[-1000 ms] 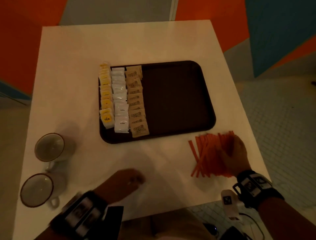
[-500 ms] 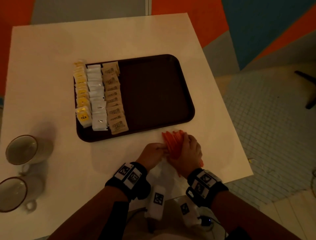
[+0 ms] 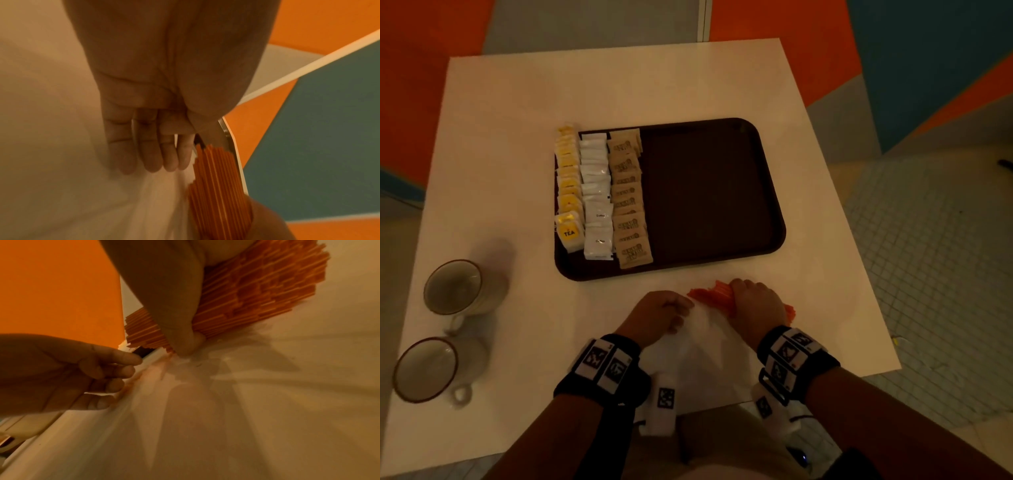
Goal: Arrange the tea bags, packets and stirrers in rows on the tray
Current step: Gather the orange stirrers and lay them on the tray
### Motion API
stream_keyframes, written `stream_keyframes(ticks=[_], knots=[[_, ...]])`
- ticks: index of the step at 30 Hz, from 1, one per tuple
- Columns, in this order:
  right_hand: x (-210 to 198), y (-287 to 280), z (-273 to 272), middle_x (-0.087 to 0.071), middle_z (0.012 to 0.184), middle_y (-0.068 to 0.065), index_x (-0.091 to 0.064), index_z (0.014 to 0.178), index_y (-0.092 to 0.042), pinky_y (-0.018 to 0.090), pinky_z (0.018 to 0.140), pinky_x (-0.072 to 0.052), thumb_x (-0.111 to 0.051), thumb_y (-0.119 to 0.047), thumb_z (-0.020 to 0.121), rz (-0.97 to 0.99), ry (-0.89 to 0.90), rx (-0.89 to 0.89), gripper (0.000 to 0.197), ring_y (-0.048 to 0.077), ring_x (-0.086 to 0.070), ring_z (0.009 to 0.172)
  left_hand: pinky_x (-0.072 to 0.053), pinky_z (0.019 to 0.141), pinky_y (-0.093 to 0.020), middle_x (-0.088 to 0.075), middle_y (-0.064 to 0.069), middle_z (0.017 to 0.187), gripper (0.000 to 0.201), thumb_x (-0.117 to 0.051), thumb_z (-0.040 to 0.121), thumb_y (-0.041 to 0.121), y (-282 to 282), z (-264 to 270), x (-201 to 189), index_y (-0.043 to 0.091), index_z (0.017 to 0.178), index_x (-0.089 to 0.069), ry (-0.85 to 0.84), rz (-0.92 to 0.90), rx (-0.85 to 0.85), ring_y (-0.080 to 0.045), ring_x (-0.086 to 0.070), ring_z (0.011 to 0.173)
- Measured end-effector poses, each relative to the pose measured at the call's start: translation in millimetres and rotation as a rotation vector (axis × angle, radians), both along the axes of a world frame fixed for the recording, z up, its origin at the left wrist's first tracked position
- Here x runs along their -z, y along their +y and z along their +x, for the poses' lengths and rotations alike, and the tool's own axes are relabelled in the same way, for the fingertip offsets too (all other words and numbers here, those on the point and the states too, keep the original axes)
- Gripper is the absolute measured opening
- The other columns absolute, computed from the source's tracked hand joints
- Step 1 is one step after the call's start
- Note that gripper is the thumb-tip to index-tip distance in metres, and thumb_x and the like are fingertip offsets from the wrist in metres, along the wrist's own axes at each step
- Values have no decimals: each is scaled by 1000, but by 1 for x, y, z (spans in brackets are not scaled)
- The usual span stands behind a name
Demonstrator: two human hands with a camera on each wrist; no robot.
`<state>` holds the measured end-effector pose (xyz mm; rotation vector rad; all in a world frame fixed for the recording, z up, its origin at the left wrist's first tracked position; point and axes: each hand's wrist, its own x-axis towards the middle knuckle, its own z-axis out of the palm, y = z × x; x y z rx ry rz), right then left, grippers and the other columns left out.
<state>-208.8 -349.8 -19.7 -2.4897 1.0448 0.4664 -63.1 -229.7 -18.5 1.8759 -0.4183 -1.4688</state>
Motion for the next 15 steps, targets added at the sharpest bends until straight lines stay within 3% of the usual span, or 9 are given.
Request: stream_keyframes(ticks=[5, 9, 12, 15], knots=[[-11, -7, -1, -63, 105, 0, -52, 107, -22, 32, 82, -46, -61, -34, 81, 140, -27, 97, 29, 20, -59, 93, -50, 71, -29, -62, -9, 86, 41, -28, 88, -14, 10, 8, -1, 6, 92, -64, 20, -5, -79, -19, -57, 76], [-27, -23, -6, -62, 102, -1, -53, 107, -22, 30, 82, -46, -73, -29, 73, 250, -134, 250, 40, 20, -59, 94, -49, 69, -27, -62, -7, 85, 43, -27, 86, -16, 12, 8, 1, 5, 94, -64, 34, -7, -95, -17, -56, 73], [-30, -30, -8, -60, 110, 4, -51, 113, -19, 31, 84, -45, -70, -18, 74, 249, -65, 153, 43, 24, -58, 99, -47, 68, -26, -61, -7, 86, 41, -28, 87, -15, 12, 9, 1, 5, 94, -63, 37, -17, -38, -17, -55, 74], [-22, -23, -8, -59, 112, 3, -49, 114, -20, 33, 85, -44, -58, -20, 83, 237, 15, -32, 32, 25, -58, 102, -46, 66, -24, -62, -6, 87, 39, -31, 88, -13, 11, 8, 2, 11, 91, -62, 13, -6, 36, -16, -55, 73]])
